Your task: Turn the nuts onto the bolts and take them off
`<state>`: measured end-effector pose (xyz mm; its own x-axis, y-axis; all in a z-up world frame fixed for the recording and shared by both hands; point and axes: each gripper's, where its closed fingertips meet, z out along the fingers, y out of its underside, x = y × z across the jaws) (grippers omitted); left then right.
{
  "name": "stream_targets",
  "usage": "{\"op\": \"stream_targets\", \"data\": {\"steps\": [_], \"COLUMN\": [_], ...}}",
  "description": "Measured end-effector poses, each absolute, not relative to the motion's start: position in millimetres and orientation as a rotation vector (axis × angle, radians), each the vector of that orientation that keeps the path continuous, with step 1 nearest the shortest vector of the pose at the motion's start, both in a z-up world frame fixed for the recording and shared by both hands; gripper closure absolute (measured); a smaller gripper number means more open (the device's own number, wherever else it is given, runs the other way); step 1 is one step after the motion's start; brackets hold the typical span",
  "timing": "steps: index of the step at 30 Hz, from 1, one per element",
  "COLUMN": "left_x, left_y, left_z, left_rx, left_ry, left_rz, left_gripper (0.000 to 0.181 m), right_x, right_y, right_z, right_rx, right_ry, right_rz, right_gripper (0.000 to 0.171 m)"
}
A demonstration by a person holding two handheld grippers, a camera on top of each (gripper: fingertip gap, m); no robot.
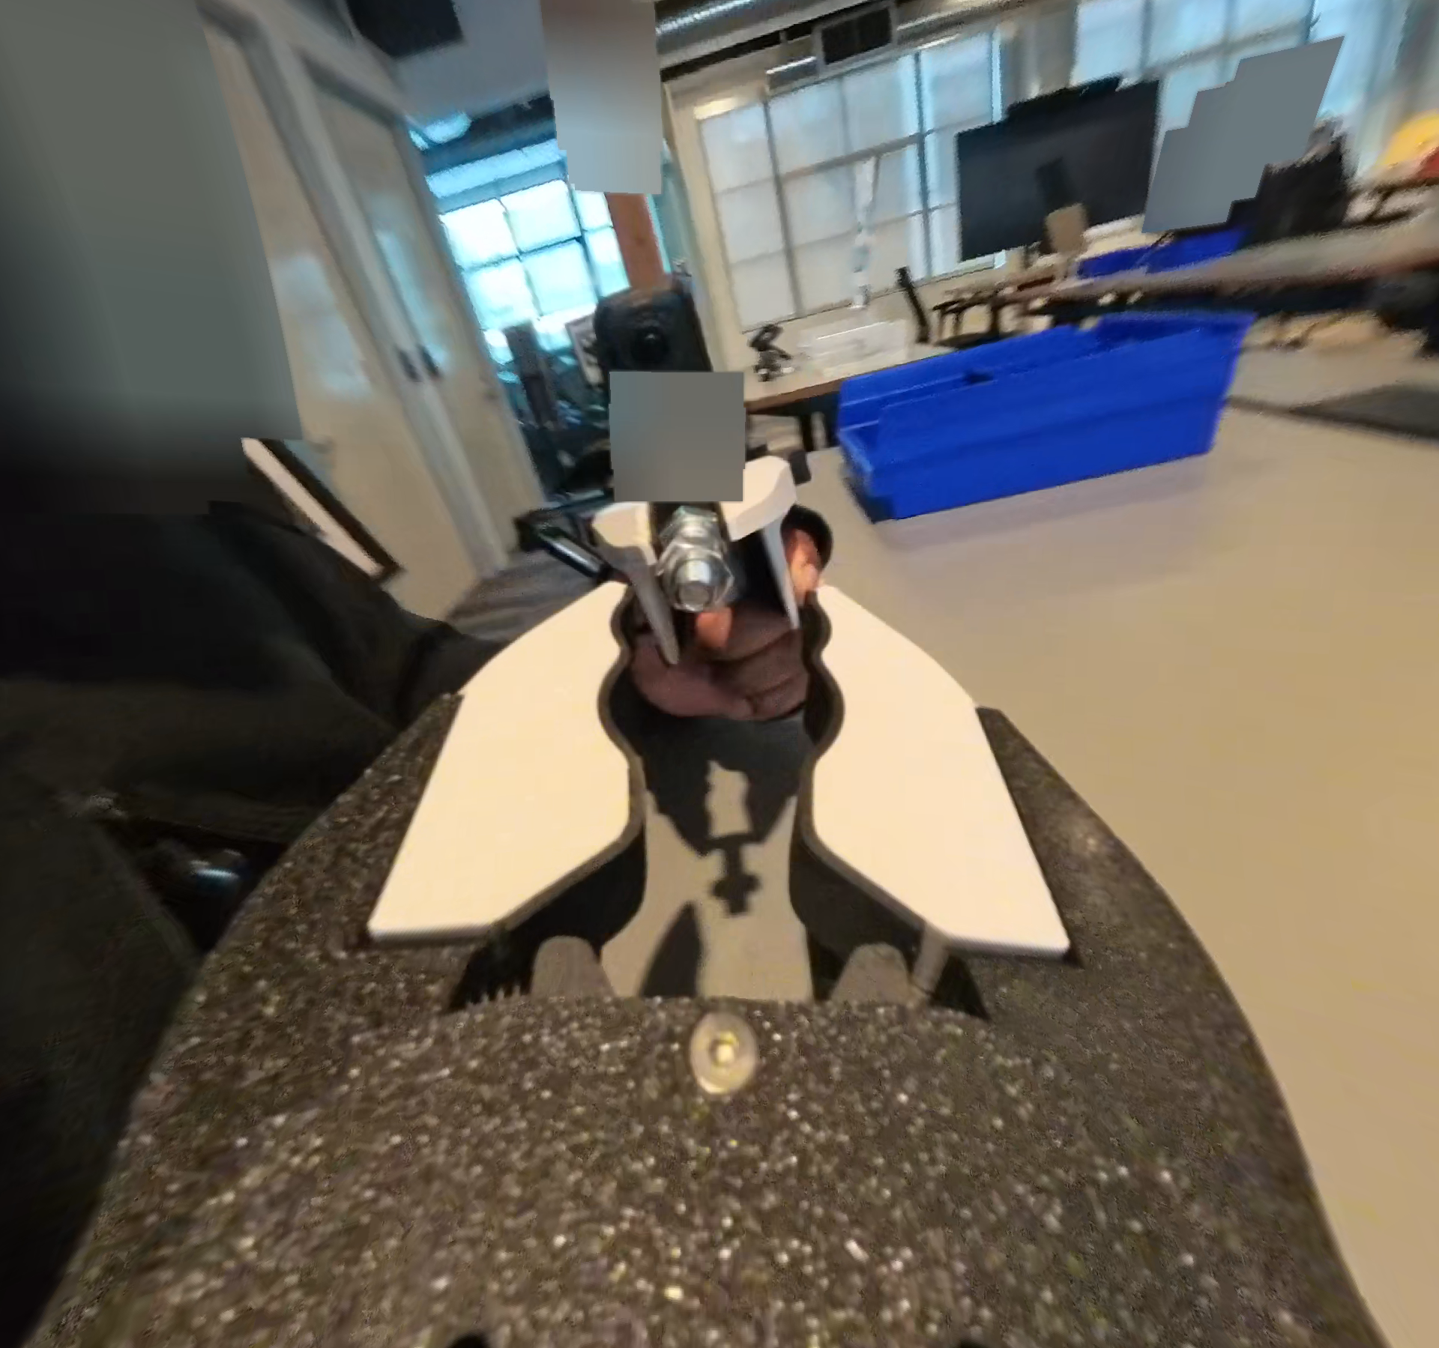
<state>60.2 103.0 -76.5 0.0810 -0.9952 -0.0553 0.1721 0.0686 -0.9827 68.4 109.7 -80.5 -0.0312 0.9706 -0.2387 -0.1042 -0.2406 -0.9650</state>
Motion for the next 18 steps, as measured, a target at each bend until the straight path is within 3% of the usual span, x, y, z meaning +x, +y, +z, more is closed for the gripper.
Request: {"op": "stream_targets", "data": {"steps": [8,11,18], "left_x": [63.2,65.1,68.1], "left_y": [102.8,100.3,99.2], "left_z": [-81.9,-82.3,-82.5], "left_rx": [-1.111,-1.097,-1.050], "left_ry": [1.066,1.090,1.135], "left_rz": [-1.262,-1.224,-1.019], "left_gripper": [0.165,0.165,0.165], "right_x": [60.9,61.6,64.4], "right_y": [103.4,101.7,98.1], "right_z": [-87.2,-82.0,-79.6], "right_rx": [-1.162,-1.196,-1.400], "right_ry": [-1.203,-1.149,-0.961], "right_rz": [0.892,1.018,1.711], "right_gripper": [0.137,0.152,0.153]}}
